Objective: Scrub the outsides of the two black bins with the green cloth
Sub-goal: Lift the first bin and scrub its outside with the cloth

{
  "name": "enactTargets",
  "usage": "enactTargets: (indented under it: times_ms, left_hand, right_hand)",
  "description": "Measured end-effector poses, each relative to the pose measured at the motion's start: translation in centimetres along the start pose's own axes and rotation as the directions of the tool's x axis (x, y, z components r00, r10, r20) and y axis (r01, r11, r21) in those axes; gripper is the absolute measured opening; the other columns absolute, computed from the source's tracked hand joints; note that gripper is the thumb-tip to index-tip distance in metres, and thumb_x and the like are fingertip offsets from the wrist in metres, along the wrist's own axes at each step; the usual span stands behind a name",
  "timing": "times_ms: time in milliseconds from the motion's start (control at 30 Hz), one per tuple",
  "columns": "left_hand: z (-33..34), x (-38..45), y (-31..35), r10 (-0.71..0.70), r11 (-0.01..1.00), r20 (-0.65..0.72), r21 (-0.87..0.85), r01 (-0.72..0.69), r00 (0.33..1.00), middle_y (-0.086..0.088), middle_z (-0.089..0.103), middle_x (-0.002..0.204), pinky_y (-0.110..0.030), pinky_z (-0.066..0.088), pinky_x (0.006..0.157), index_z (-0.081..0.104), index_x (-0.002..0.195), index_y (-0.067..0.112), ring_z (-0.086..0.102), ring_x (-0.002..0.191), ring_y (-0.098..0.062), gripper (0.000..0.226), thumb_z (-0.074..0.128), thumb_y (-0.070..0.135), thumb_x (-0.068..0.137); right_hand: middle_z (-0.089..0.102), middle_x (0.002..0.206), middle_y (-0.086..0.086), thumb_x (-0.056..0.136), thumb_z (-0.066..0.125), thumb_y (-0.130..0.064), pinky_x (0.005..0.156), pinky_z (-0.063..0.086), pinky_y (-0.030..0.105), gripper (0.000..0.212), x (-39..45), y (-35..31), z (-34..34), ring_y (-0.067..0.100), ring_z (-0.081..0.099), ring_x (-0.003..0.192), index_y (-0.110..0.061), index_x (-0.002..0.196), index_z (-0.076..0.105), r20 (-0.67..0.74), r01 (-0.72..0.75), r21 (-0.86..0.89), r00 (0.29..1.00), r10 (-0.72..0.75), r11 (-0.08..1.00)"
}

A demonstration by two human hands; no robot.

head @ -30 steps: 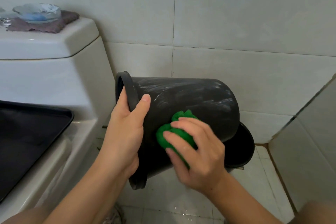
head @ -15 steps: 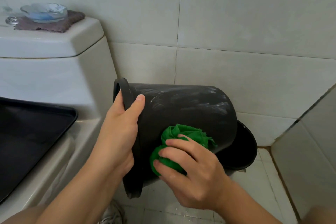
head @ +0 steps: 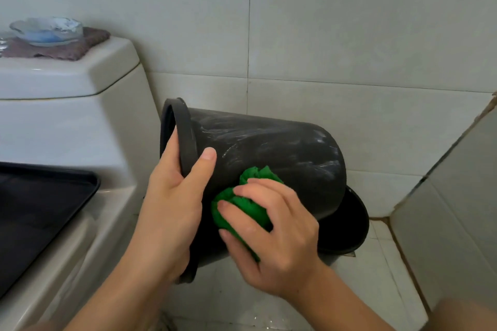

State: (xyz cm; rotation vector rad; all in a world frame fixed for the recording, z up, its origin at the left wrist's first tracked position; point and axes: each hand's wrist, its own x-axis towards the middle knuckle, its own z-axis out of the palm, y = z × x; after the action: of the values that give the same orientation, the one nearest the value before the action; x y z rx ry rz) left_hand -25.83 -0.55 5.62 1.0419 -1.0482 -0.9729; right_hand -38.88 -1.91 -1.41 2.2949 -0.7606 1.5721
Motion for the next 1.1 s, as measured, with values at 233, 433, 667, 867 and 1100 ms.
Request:
enactTargets:
  times_ms: [233,433,667,867,1100]
  left_hand:
    - [-1.4,0.3,1.4,0.051,0.999,0.005,-0.012,-0.051,0.999,0.003,0.074,0.115,-0.027,0.054,0.093,0.057,0.132,0.023,0.069,0.109,-0.013,0.038,0.046,0.008,0.099]
    - [-1.7,-0.1,1.9,0.027,0.999,0.001,-0.043,-0.027,1.000,0.005,0.075,0.112,-0.034,0.056,0.094,0.061,0.124,0.027,0.070,0.107,-0.013,0.033,0.047,0.013,0.098]
    - [-1.6,-0.2,1.8,0.035,0.999,0.021,-0.042,-0.034,0.999,-0.003,0.074,0.114,-0.037,0.054,0.093,0.062,0.123,0.023,0.068,0.110,-0.024,0.042,0.053,0.023,0.082]
    - [-3.0,-0.2,2.4,0.037,0.997,0.005,-0.061,-0.037,0.999,0.000,0.073,0.117,-0.042,0.052,0.095,0.063,0.122,0.029,0.068,0.111,-0.021,0.042,0.052,0.024,0.081]
    - [-2.0,-0.3,2.0,0.029,0.999,0.057,-0.043,-0.027,0.998,-0.001,0.073,0.115,-0.035,0.053,0.094,0.060,0.125,0.024,0.069,0.109,-0.020,0.045,0.052,0.021,0.080]
  right_hand:
    - [0.065,0.107,0.016,0.095,0.059,-0.021,0.092,0.046,0.020,0.022,-0.2,6.6,-1.6,0.026,0.061,0.099,-0.010,0.112,0.066,-0.162,-0.317,-0.186,0.944,0.289,0.930]
    - [0.063,0.106,0.009,0.093,0.057,-0.023,0.084,0.038,0.005,0.026,1.4,8.2,-2.3,0.012,0.055,0.096,-0.006,0.107,0.072,-0.302,-0.588,-0.126,0.790,0.534,0.799]
    - [0.069,0.101,0.015,0.095,0.062,-0.020,0.089,0.053,0.034,0.017,0.7,3.0,-0.8,0.028,0.065,0.097,-0.013,0.110,0.064,-0.102,-0.070,-0.151,0.993,0.055,0.986]
    - [0.064,0.107,0.012,0.093,0.057,-0.024,0.080,0.033,0.004,0.027,1.4,8.5,-3.2,0.014,0.055,0.096,-0.007,0.109,0.071,-0.264,-0.552,-0.209,0.826,0.497,0.807]
    - [0.067,0.105,0.013,0.094,0.060,-0.019,0.083,0.050,0.024,0.023,0.9,4.2,-1.4,0.025,0.063,0.096,-0.005,0.106,0.073,-0.145,-0.327,-0.198,0.942,0.302,0.924]
